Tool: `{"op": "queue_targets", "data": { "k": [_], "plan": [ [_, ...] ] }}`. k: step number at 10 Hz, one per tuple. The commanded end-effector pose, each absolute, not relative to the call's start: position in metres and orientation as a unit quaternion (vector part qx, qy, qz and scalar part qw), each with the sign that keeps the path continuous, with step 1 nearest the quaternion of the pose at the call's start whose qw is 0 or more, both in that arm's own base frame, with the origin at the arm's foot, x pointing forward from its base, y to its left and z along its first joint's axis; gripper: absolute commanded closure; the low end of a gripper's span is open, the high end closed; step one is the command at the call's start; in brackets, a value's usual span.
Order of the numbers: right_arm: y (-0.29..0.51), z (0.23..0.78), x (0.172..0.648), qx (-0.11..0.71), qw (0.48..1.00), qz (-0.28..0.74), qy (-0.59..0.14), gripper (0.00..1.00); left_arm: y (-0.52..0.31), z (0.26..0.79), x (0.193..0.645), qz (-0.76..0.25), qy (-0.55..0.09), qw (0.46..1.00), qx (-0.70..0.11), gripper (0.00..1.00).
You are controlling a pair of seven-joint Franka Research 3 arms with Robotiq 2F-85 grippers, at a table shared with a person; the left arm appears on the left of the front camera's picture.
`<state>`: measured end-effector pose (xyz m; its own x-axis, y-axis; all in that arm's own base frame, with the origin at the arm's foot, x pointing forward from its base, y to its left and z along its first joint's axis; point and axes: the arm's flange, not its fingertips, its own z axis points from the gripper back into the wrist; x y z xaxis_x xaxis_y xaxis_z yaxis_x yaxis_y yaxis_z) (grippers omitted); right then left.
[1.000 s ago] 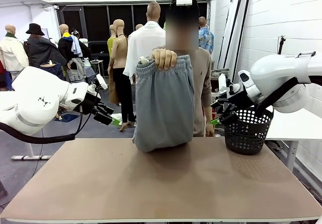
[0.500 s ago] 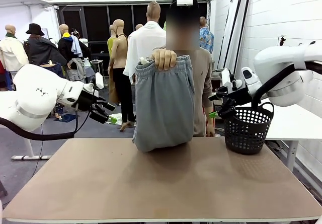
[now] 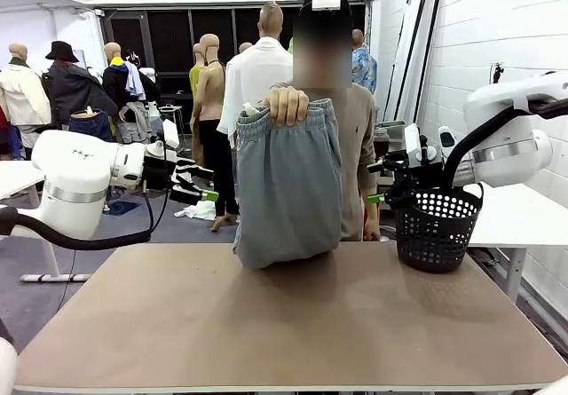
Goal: Fold the training pants.
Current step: Grab both ends of the Training pants handed by a person.
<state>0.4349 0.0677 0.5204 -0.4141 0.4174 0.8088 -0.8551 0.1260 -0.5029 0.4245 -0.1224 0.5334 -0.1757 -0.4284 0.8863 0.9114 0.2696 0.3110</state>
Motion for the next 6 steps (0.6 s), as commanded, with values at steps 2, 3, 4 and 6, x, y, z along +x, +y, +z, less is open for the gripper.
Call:
{"op": "queue_targets", "data": {
  "k": [2, 3, 4, 6],
  "plan": [
    [0.080, 0.519, 0.443, 0.231, 0.480, 0.625, -0.571, 0.00, -0.142, 0.517, 0.430, -0.552, -0.566, 0.556, -0.256, 0.00],
    [0.085, 0.521, 0.442, 0.237, 0.476, 0.626, -0.570, 0.00, -0.144, 0.516, 0.428, -0.552, -0.566, 0.556, -0.258, 0.00],
    [0.088, 0.522, 0.442, 0.240, 0.475, 0.626, -0.570, 0.00, -0.145, 0.517, 0.427, -0.546, -0.570, 0.558, -0.254, 0.00],
    [0.084, 0.526, 0.439, 0.223, 0.486, 0.620, -0.575, 0.00, -0.143, 0.526, 0.423, -0.551, -0.559, 0.563, -0.260, 0.00]
  ]
}}
